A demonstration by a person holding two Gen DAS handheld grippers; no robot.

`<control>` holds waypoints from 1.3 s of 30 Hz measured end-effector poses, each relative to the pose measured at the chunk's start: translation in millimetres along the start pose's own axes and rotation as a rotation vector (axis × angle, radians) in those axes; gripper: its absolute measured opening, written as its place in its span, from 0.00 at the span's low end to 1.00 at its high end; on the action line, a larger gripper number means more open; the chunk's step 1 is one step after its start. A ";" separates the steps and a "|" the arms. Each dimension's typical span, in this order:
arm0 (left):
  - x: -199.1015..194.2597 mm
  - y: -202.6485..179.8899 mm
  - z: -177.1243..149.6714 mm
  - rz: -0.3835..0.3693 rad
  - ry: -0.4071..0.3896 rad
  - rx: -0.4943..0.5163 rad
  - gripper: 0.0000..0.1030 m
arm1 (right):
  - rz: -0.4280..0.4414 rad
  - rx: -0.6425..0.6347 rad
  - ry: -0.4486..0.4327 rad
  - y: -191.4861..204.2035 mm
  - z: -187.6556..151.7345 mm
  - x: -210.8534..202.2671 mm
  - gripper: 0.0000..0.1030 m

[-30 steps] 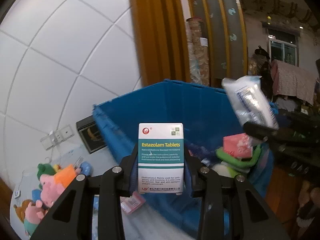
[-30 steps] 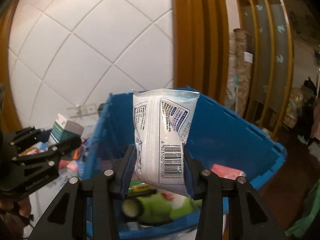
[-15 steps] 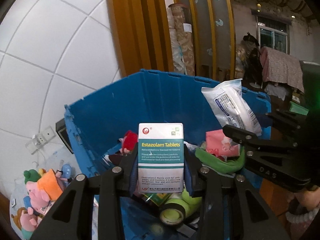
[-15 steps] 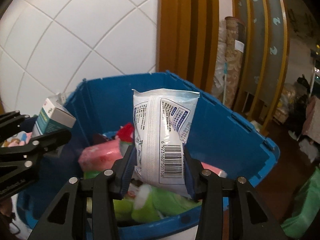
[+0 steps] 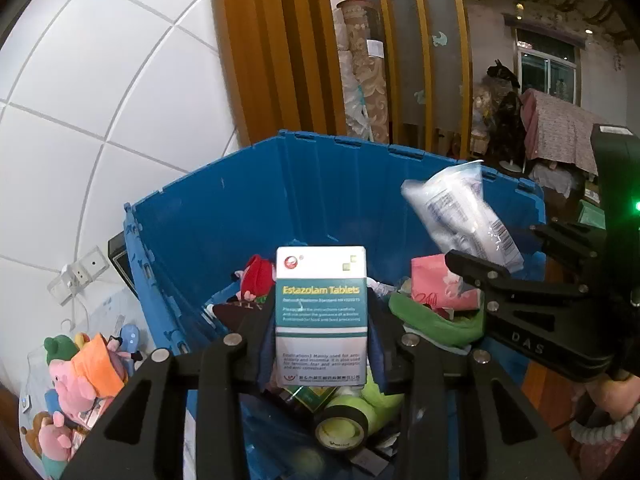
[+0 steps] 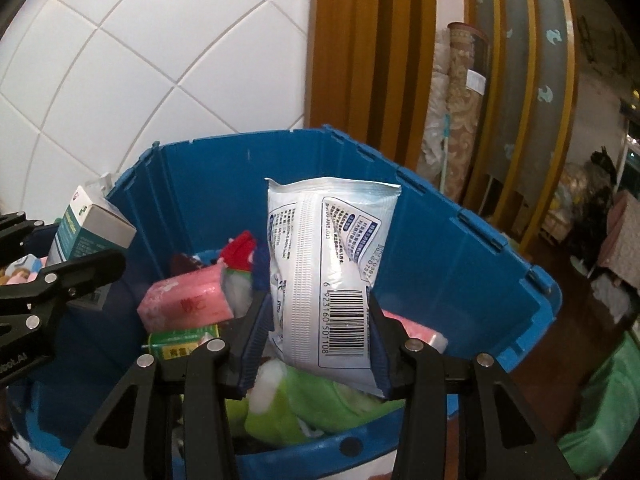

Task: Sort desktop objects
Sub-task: 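Open both grippers to drop the box and wipe pack into the bin, then move both grippers back toward the table items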

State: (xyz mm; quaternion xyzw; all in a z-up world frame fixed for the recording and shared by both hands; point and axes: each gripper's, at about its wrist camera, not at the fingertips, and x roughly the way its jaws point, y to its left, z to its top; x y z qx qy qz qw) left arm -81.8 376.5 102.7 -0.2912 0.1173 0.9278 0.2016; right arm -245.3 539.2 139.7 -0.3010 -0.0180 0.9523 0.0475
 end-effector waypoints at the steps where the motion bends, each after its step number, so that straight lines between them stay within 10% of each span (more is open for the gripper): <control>1: -0.2 1.2 -0.7 0.001 -0.001 -0.006 0.48 | -0.007 0.003 0.000 -0.2 0.8 0.5 0.47; 4: -4.7 5.8 -3.4 0.003 -0.020 -0.016 0.67 | -0.019 0.007 -0.001 0.8 1.6 -0.8 0.70; 8: -11.6 13.2 -4.6 0.005 -0.037 -0.037 0.67 | -0.023 0.000 -0.009 6.0 3.3 -7.6 0.79; 10: -18.3 18.6 -7.3 0.014 -0.052 -0.052 0.68 | -0.027 -0.003 -0.021 10.8 5.4 -14.4 1.00; 25: -83.2 112.1 -58.8 0.142 -0.122 -0.182 0.76 | 0.115 -0.034 -0.144 90.4 26.1 -76.4 1.00; 39: -84.3 236.4 -177.4 0.286 0.102 -0.368 0.76 | 0.307 -0.171 -0.127 235.2 22.9 -74.2 1.00</control>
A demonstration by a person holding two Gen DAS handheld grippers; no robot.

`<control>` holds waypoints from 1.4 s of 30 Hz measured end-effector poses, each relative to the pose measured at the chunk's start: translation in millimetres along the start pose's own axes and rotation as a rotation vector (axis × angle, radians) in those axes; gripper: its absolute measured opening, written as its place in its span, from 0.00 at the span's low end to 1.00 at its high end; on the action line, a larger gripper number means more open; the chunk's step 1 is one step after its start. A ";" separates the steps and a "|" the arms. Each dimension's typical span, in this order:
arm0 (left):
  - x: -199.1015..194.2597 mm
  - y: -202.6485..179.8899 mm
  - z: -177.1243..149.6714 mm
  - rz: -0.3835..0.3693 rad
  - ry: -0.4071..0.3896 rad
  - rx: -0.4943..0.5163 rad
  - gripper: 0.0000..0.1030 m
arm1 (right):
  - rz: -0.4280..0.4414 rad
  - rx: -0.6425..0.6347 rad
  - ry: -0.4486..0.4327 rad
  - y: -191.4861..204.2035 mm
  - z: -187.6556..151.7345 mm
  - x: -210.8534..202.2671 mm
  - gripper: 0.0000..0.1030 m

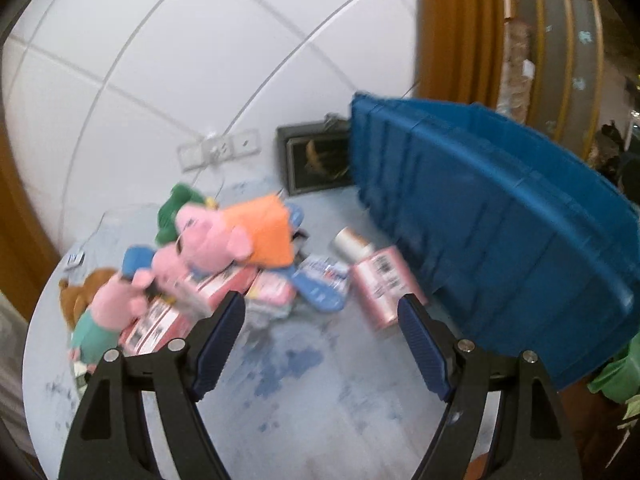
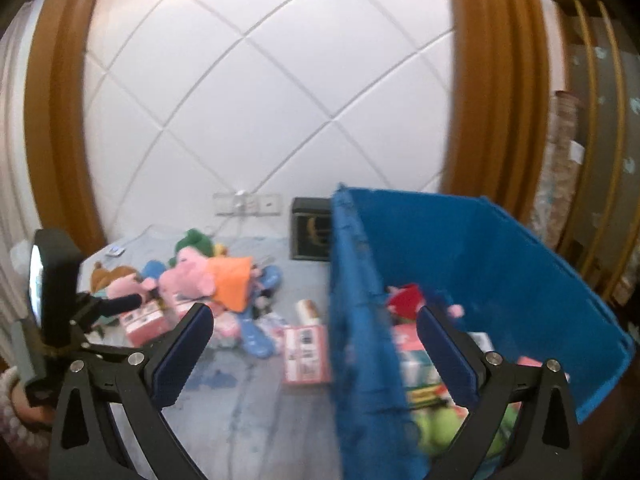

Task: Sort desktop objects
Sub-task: 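Move both grippers back toward the table items, then grasp the pink tissue pack with left gripper while right grasps blue-printed alcohol wipes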

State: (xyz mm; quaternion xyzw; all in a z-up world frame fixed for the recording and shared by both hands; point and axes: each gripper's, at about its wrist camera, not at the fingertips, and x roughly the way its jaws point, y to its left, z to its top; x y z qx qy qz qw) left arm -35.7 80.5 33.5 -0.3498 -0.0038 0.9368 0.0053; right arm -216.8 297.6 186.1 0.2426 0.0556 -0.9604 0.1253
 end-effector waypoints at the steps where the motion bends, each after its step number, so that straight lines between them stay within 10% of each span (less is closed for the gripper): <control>1: 3.6 6.1 -3.2 0.007 0.011 -0.005 0.76 | 0.010 -0.006 0.005 6.6 -0.7 5.1 1.00; 29: 158.6 189.3 -71.7 0.227 0.357 -0.233 0.76 | 0.159 0.038 0.479 51.3 -70.2 246.7 1.00; 42: 241.5 241.4 -69.3 0.294 0.497 -0.094 0.89 | 0.060 0.072 0.648 42.8 -100.0 326.7 1.00</control>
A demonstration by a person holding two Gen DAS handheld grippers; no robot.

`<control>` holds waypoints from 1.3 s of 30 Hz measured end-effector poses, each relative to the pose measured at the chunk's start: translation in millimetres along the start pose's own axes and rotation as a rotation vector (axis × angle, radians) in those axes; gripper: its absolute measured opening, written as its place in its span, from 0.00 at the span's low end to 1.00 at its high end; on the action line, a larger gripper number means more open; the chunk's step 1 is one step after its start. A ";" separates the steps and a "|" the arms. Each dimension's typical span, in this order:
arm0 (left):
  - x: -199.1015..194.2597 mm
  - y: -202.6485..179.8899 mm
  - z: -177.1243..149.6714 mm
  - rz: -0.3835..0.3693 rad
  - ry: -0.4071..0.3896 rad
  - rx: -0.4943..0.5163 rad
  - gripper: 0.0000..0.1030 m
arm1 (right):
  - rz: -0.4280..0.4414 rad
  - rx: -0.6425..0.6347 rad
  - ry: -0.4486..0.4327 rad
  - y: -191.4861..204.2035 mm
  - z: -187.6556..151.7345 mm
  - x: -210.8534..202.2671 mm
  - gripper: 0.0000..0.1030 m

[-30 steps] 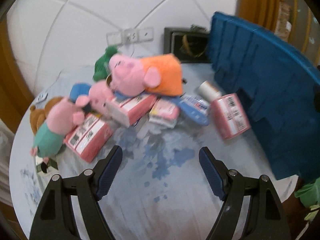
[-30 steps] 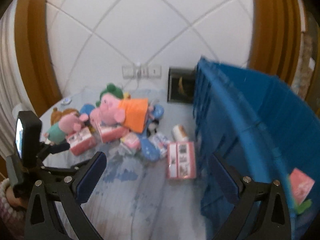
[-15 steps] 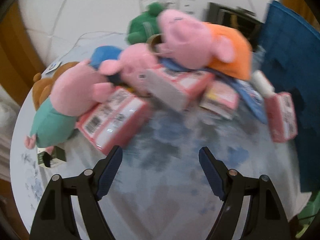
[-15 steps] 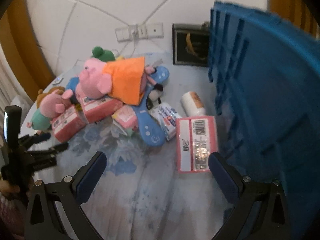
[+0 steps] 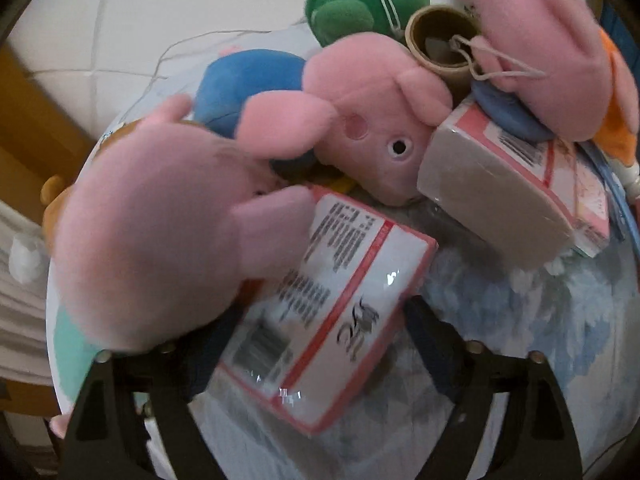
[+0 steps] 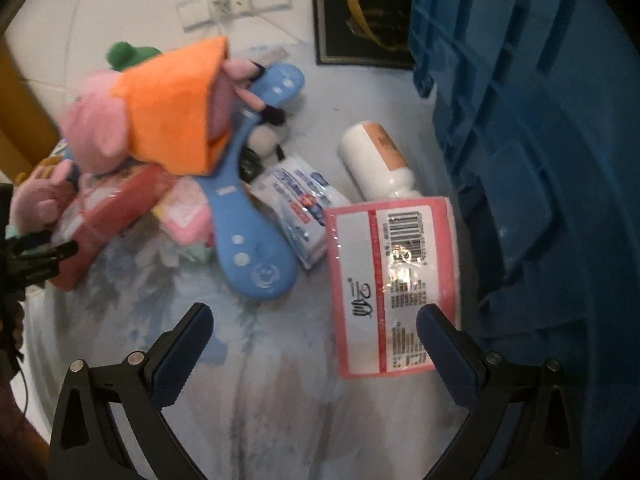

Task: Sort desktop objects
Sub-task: 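Grasp the pink tissue pack with left gripper while right grasps blue-printed alcohol wipes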

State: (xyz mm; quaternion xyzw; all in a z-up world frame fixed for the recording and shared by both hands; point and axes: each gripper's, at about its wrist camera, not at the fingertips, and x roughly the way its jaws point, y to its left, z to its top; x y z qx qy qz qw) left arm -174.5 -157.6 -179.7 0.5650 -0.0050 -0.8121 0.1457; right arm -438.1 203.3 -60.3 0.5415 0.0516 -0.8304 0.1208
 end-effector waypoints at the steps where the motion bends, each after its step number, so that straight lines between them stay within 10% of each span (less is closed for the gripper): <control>1: 6.0 -1.6 2.8 0.007 0.007 0.006 0.94 | -0.006 0.006 0.007 -1.0 1.1 5.6 1.00; 12: 14.4 -17.3 -1.5 0.006 0.029 -0.006 0.92 | -0.222 0.021 0.037 -3.6 -4.9 52.1 0.99; 19: -10.5 -43.7 -40.9 -0.096 0.057 0.000 0.91 | -0.048 -0.034 0.028 15.0 -14.8 30.7 0.40; 28: -31.7 -50.7 -60.4 -0.184 0.051 -0.098 0.91 | 0.068 -0.043 0.044 23.6 -35.3 16.3 0.70; 39: -30.5 -60.8 -38.4 -0.159 0.007 -0.120 0.89 | 0.000 -0.063 -0.060 9.6 31.7 30.9 0.59</control>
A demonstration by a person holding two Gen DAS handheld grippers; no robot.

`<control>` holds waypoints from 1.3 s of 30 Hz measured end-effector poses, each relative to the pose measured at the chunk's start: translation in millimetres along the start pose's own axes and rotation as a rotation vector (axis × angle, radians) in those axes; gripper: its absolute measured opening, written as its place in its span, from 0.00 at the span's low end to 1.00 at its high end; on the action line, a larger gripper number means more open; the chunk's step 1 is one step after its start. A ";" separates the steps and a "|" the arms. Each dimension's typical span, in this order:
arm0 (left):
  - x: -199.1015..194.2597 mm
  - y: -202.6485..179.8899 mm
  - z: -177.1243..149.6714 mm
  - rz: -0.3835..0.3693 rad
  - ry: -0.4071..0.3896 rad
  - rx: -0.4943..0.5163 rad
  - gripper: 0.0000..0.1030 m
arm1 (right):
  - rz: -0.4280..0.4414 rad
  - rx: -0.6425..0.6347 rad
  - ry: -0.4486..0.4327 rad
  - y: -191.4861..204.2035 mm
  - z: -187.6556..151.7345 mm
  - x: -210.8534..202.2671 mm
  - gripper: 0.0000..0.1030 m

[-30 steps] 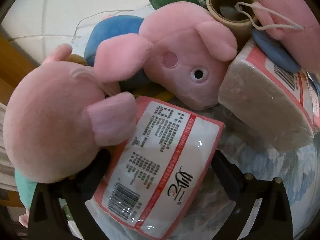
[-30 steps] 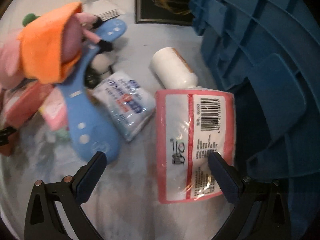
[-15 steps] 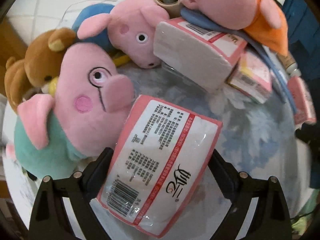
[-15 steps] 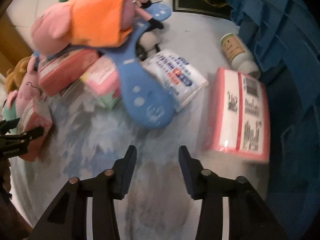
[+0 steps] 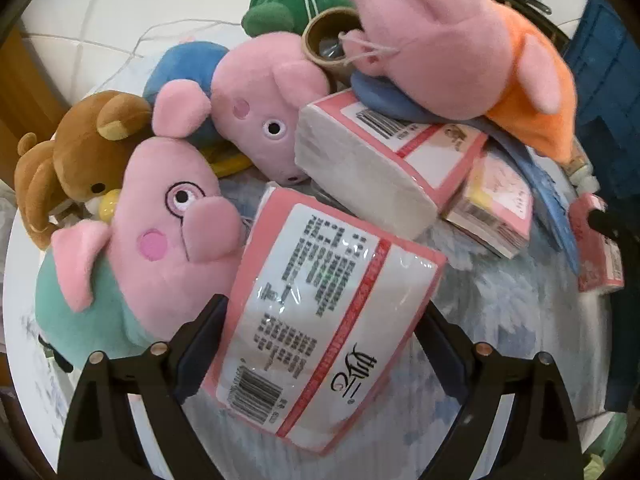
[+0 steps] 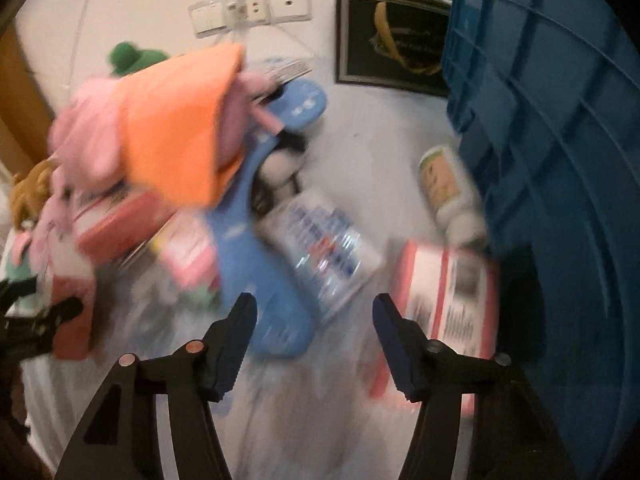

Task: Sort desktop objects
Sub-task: 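Grasp the pink tissue pack with left gripper while right grasps blue-printed alcohol wipes, then carry the tissue pack and alcohol wipes over the blue bin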

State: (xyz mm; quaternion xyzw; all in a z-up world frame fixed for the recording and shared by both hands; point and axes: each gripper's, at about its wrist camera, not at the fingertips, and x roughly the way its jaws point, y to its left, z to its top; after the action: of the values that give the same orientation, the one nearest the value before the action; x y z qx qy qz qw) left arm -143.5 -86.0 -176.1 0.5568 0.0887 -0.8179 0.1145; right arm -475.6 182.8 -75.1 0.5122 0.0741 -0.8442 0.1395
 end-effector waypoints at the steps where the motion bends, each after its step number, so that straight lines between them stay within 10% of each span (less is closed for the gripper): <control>1: 2.6 -0.1 1.3 0.003 0.005 0.001 0.89 | 0.004 -0.007 0.022 -1.7 6.0 11.1 0.60; 11: 17.0 -7.7 4.9 0.027 0.025 0.016 0.89 | 0.028 -0.130 0.164 0.7 42.3 101.6 0.94; 13: 17.1 -10.7 3.2 0.037 0.023 0.021 0.88 | 0.053 -0.117 0.160 -2.4 43.3 104.0 0.69; 18: 8.4 -13.1 -6.5 0.006 0.032 0.005 0.85 | 0.027 -0.101 0.159 0.6 38.3 96.6 0.57; 31: -86.4 -35.8 -66.4 -0.056 -0.123 0.019 0.84 | 0.020 -0.082 -0.009 20.1 -26.5 -47.4 0.54; 39: -160.0 -45.9 -20.3 -0.074 -0.330 0.108 0.84 | 0.044 -0.114 -0.195 53.0 -61.8 -157.5 0.54</control>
State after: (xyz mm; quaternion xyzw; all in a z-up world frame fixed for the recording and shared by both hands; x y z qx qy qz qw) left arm -81.9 -22.3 -33.6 0.4166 0.0449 -0.9055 0.0672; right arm -338.2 174.1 36.6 0.4204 0.0965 -0.8812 0.1935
